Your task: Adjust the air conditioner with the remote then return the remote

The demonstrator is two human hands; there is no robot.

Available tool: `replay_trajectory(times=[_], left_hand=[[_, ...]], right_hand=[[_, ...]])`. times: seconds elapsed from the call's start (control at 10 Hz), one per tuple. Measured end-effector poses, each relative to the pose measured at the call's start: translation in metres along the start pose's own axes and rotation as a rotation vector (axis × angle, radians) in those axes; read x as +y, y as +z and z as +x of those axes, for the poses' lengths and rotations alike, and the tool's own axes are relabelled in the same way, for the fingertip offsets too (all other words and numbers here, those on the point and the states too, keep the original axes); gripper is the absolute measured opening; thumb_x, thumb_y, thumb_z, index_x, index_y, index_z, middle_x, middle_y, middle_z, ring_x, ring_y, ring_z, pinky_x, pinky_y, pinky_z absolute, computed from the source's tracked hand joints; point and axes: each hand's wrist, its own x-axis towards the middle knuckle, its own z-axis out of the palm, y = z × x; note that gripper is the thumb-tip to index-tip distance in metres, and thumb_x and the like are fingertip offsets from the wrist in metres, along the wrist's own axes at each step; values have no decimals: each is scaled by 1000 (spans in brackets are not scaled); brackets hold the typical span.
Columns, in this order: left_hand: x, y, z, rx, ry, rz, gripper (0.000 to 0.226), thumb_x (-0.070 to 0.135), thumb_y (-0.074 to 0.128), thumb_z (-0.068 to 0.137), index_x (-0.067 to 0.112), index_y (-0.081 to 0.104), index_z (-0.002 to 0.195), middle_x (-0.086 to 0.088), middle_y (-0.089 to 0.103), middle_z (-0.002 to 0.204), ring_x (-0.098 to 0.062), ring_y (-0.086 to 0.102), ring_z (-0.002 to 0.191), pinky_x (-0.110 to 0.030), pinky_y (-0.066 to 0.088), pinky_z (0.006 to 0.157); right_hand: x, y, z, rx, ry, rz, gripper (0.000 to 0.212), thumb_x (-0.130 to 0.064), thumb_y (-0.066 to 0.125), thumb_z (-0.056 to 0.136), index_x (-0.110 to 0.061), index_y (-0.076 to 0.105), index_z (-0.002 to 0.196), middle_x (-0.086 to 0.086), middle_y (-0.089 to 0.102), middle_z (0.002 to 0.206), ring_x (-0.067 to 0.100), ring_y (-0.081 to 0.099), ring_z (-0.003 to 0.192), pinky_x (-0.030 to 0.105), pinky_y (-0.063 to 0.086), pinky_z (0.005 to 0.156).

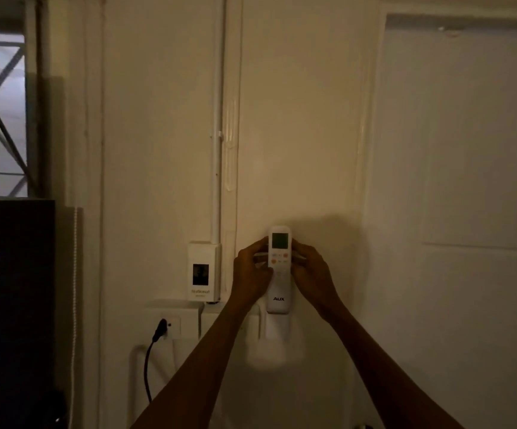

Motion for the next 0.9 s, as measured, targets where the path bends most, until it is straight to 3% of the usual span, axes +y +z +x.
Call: replay_trajectory(times=[0.2,0.4,0.5,0.6,0.7,0.9], left_hand=[[-15,6,-5,60,17,-18,49,-4,61,80,10,52,126,-2,60,117,-12,58,102,3,45,69],[-26,14,-14,66,-21,-14,53,-13,57,78,7,50,127,-14,58,117,-15,55,101,3,45,70],[-32,12,-22,19,-6,32,45,-3,63,79,8,56,122,-11,64,115,-13,59,99,-1,48,70],[-33,6,-28,-74,0,47,43,-1,64,78,11,59,119,-11,67,114,-14,62,99,-17,51,80],[-31,1,-30,-140,-28,53,48,-5,60,79,13,55,124,-10,66,117,-15,61,102,-18,50,80],[-17,-16,-31,-112,-210,66,44,15,53,90,11,45,133,-10,54,134,-21,54,118,-20,44,87]], right_hand=[[13,11,-2,34,-43,-44,35,-6,54,87,-9,56,121,17,53,124,29,56,112,29,50,90],[21,12,-6,30,-25,-71,35,-7,54,87,-9,56,122,17,54,121,25,58,105,27,49,86],[30,13,-16,13,2,-56,34,-10,55,87,-11,56,121,17,59,117,26,60,104,29,50,87],[33,13,-24,-18,39,-36,37,-12,53,89,-13,53,126,14,60,119,17,57,102,25,46,86],[34,11,-24,-62,81,-14,39,-13,51,90,-13,49,129,14,59,125,22,58,109,24,44,88],[12,-3,-32,-125,151,2,46,-12,50,91,-13,40,135,12,51,137,27,51,123,29,44,94]])
